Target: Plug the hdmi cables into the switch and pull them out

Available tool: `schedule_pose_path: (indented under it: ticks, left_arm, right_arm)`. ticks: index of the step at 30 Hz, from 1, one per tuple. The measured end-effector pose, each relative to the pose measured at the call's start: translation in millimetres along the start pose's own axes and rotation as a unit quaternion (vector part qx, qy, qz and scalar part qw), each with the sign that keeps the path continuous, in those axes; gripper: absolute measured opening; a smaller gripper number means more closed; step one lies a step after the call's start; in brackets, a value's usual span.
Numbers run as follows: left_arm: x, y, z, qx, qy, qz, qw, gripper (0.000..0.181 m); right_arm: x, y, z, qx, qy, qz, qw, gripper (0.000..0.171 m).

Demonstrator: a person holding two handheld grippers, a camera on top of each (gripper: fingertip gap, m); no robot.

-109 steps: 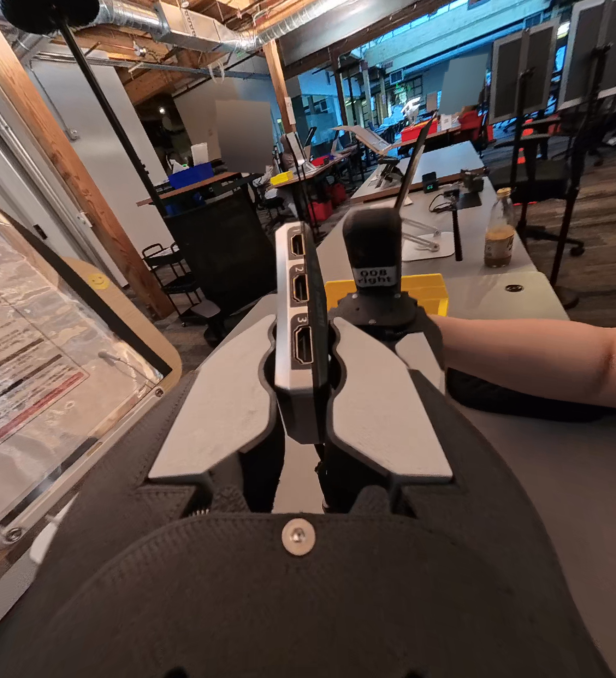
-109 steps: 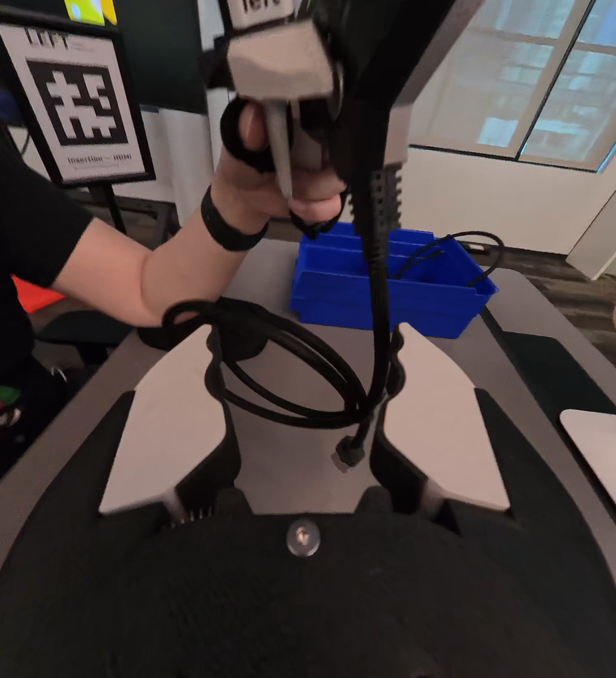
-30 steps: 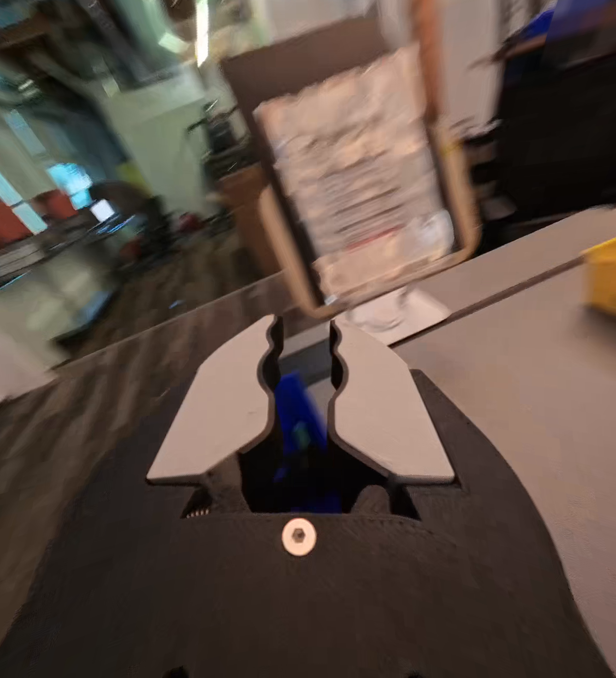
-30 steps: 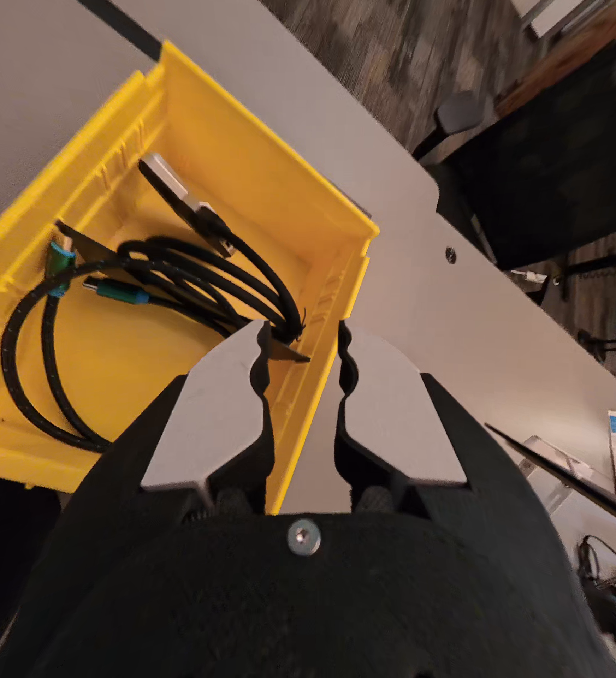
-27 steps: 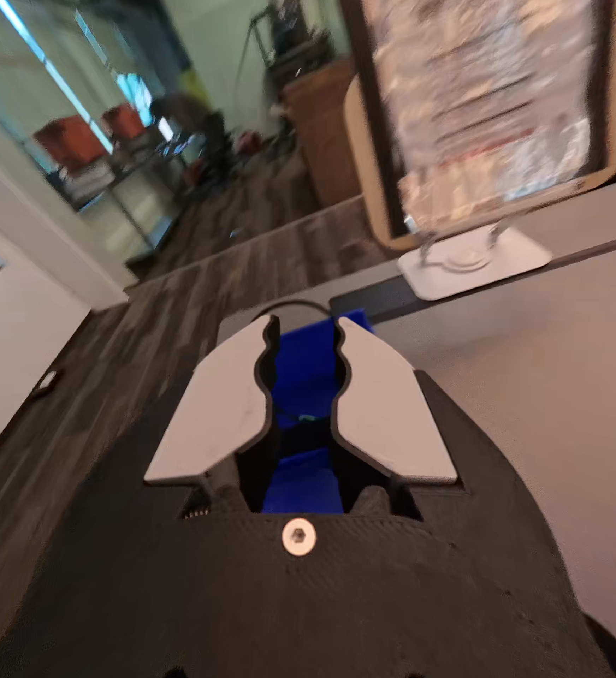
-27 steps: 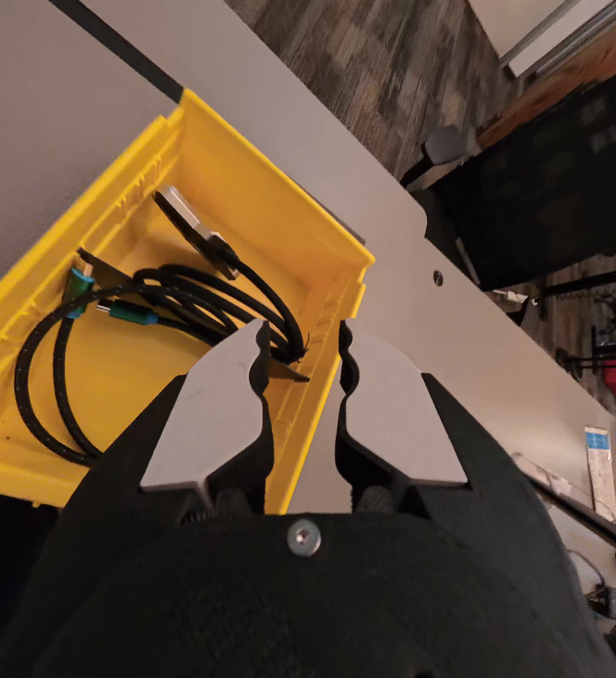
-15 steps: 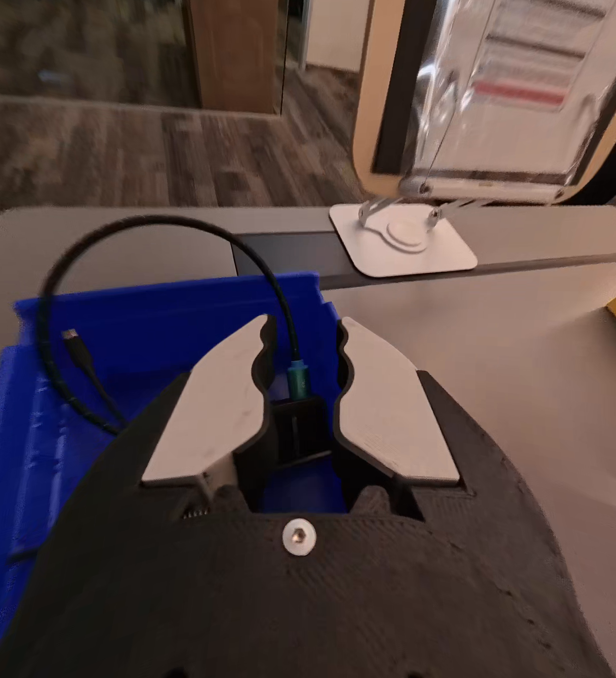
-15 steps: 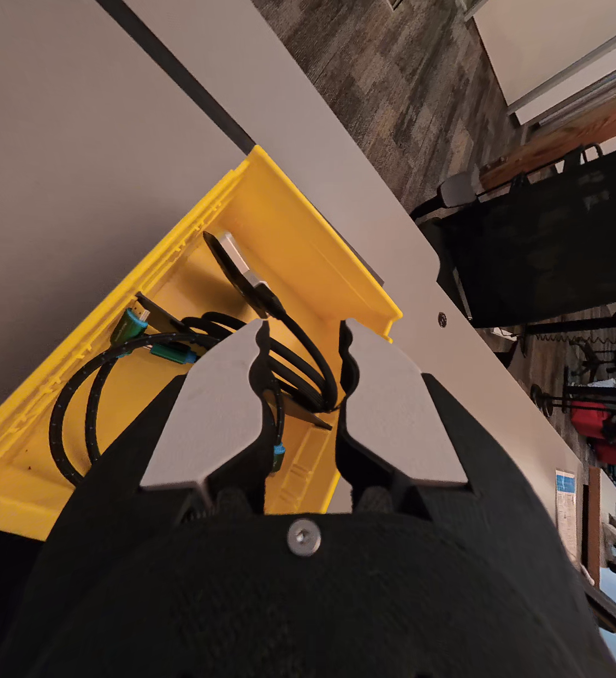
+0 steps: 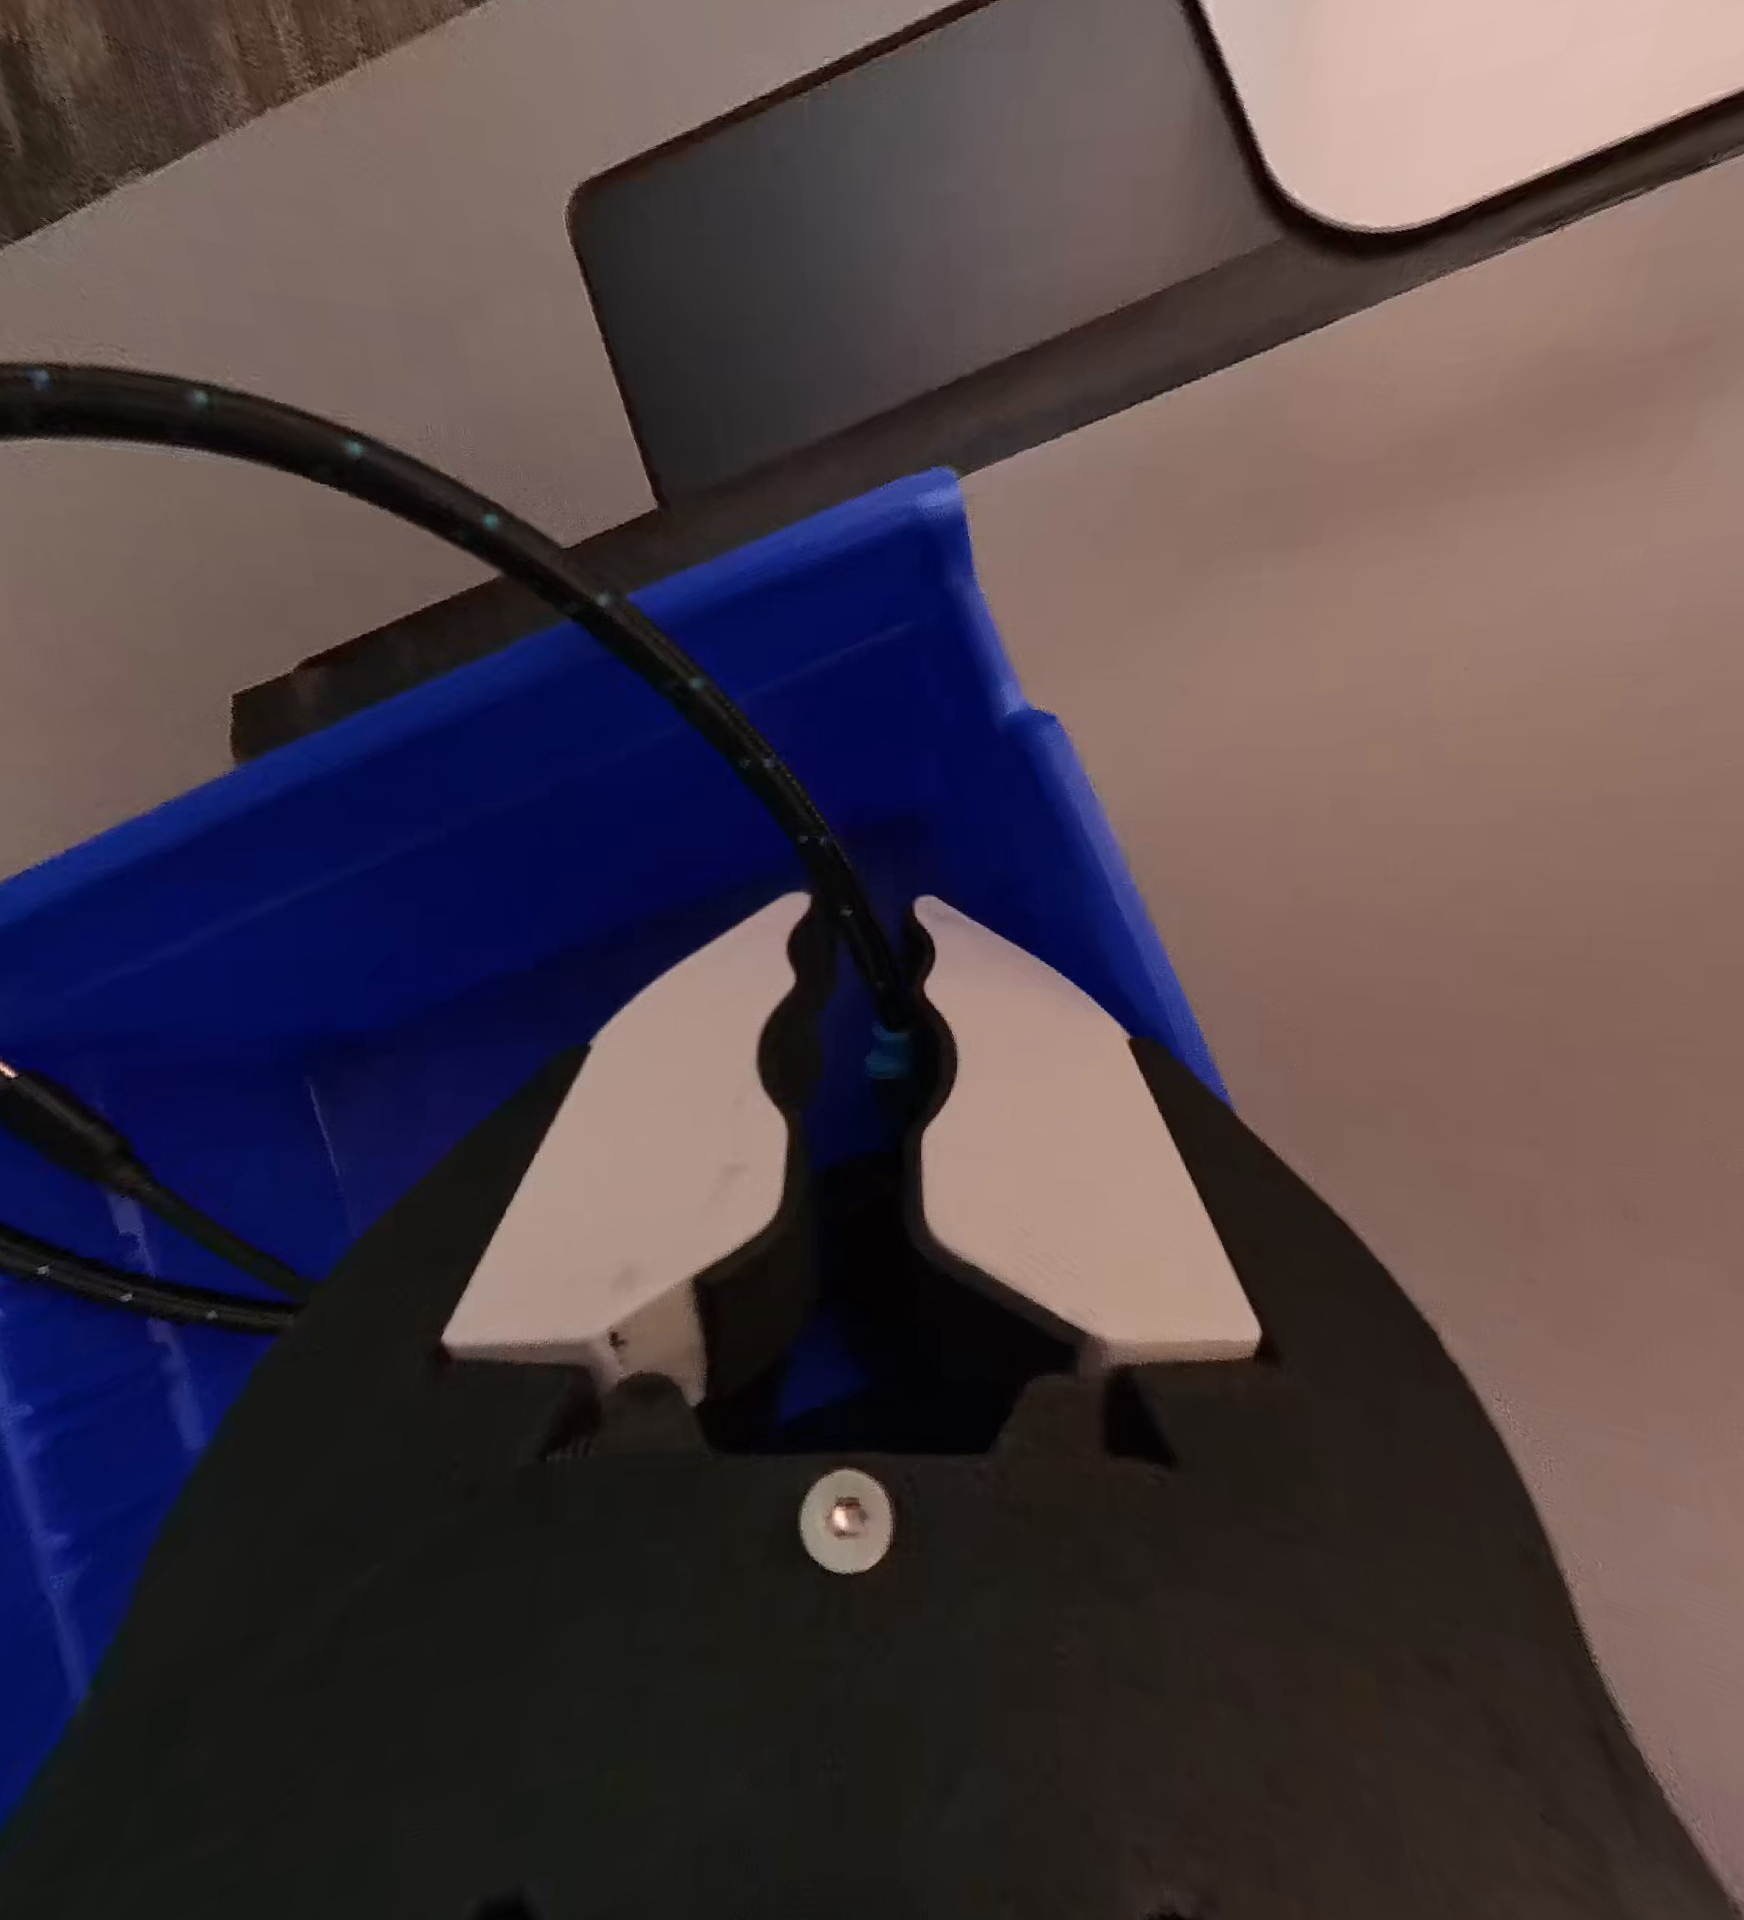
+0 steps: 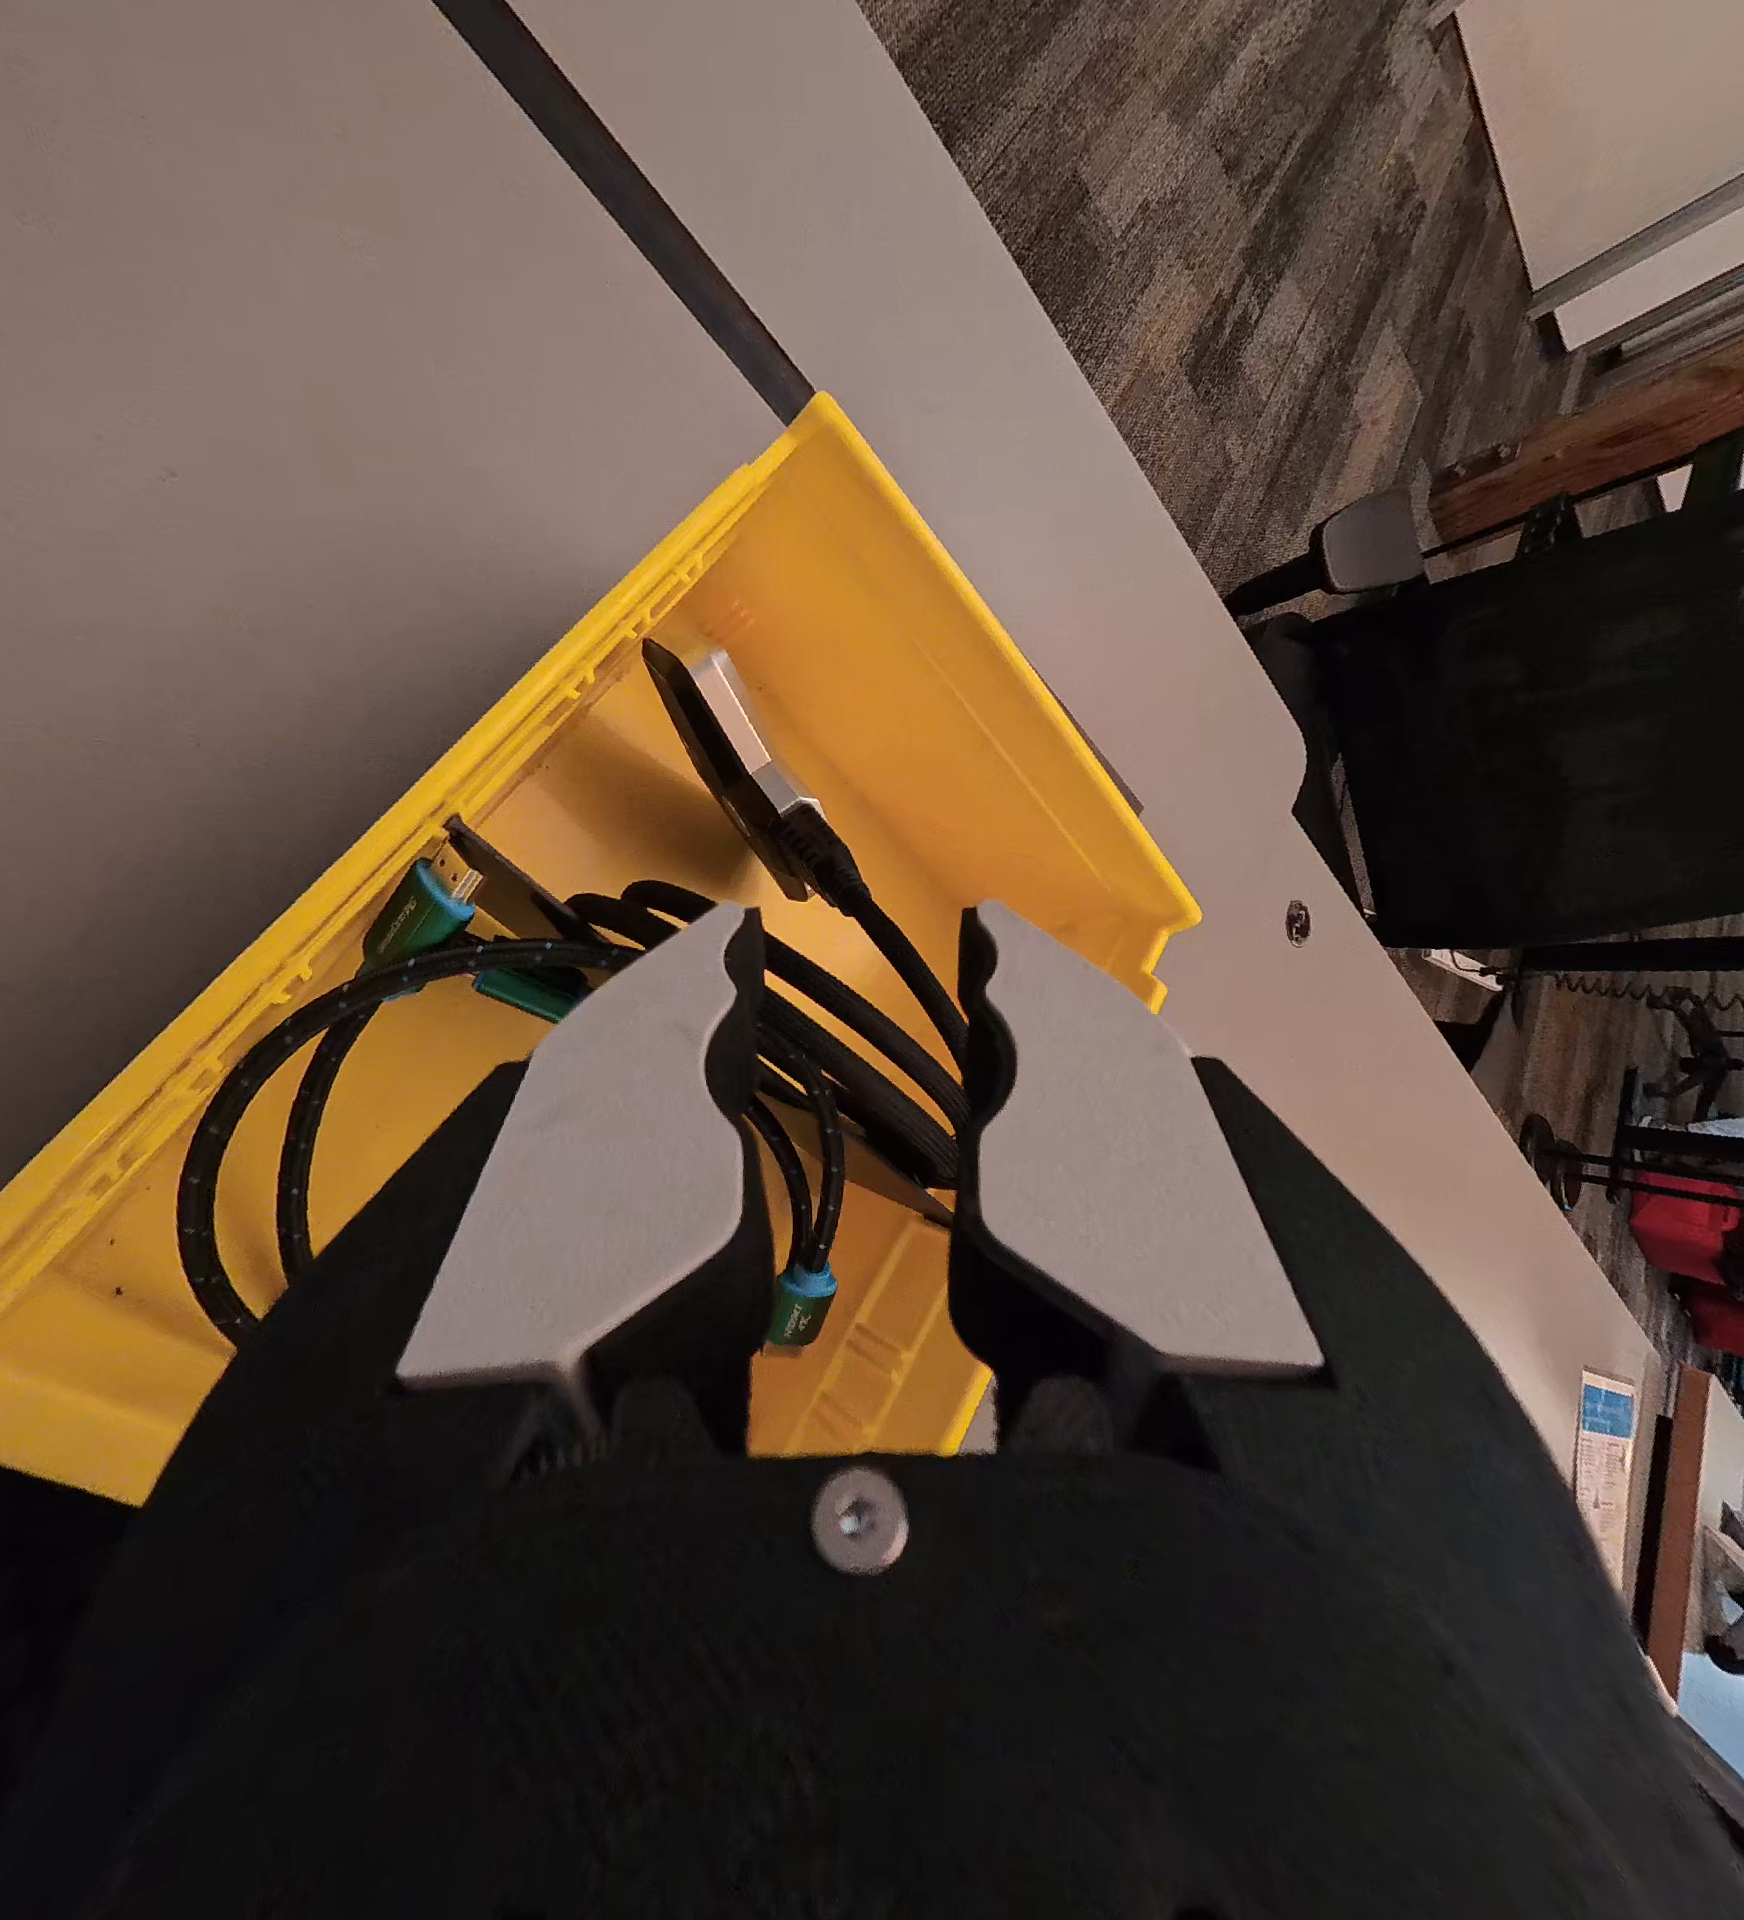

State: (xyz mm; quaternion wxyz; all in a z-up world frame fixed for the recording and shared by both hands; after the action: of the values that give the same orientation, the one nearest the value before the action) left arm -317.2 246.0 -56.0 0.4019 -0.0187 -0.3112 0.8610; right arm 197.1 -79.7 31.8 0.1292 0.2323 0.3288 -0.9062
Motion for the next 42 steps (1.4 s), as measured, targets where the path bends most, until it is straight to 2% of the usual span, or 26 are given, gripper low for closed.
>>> schedule_pose_path:
  ticks: [4, 7, 11, 15, 17, 19, 22, 25, 27, 31, 34, 37, 39, 42]
  left_arm:
    - [1, 0, 10, -0.021, 0.019, 0.006, 1.0, 0.011]
    - [6, -1, 37, -0.063, 0.029, 0.031, 0.997, 0.009]
    - [12, -13, 93, -0.173, 0.037, 0.066, 0.982, 0.007]
    - [-5, -35, 162, -0.308, 0.037, 0.034, 0.95, 0.006]
    - [-31, -50, 199, -0.384, 0.061, -0.004, 0.921, 0.006]
    - [-67, -64, 234, -0.458, 0.106, -0.05, 0.881, 0.006]
    - [-125, -78, 267, -0.513, 0.185, -0.104, 0.831, 0.006]
    - [-171, -88, 270, -0.511, 0.198, -0.132, 0.826, 0.006]
    - [-194, -93, 262, -0.496, 0.174, -0.154, 0.837, 0.006]
    - [-231, -99, 246, -0.471, 0.117, -0.186, 0.855, 0.006]
    - [-249, -101, 237, -0.463, 0.105, -0.196, 0.858, 0.006]
    - [-259, -102, 231, -0.458, 0.11, -0.2, 0.859, 0.006]
    - [-265, -101, 232, -0.462, 0.117, -0.216, 0.852, 0.006]
    - [-269, -99, 239, -0.483, 0.119, -0.233, 0.835, 0.007]
  right_arm:
    - [3, -1, -2, 0.008, 0.0, 0.013, 1.0, 0.037]
    - [7, -6, -1, 0.004, 0.003, 0.027, 1.0, 0.036]
    - [13, -19, 2, -0.013, 0.01, 0.044, 0.999, 0.035]
    - [25, -45, 11, -0.054, 0.037, 0.073, 0.995, 0.035]
    - [32, -72, 29, -0.121, 0.085, 0.103, 0.984, 0.034]
    - [52, -104, 57, -0.23, 0.095, 0.106, 0.963, 0.035]
    - [107, -144, 95, -0.386, -0.021, 0.082, 0.919, 0.044]
    - [175, -168, 124, -0.481, -0.211, 0.043, 0.85, 0.059]
    - [208, -177, 128, -0.482, -0.269, 0.022, 0.833, 0.063]
    - [237, -182, 109, -0.446, -0.249, 0.006, 0.86, 0.067]
    - [242, -183, 89, -0.418, -0.243, -0.043, 0.874, 0.062]
    - [239, -179, 67, -0.372, -0.237, -0.058, 0.895, 0.045]
    - [237, -178, 68, -0.381, -0.265, -0.053, 0.884, 0.027]
    - [226, -177, 69, -0.4, -0.269, -0.044, 0.875, 0.015]
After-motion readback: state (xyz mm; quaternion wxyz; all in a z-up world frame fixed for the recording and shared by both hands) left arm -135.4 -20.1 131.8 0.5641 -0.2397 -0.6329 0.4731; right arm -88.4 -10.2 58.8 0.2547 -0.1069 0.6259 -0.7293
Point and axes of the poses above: each gripper's, where its closed fingertips meet, z back along the fingers, y out of its underside, x = y × z across the jaws, the point moved 5 cm from there along z, back along the fingers, and after that the axes turned 7 degrees about -z, right-handed, at the moved point
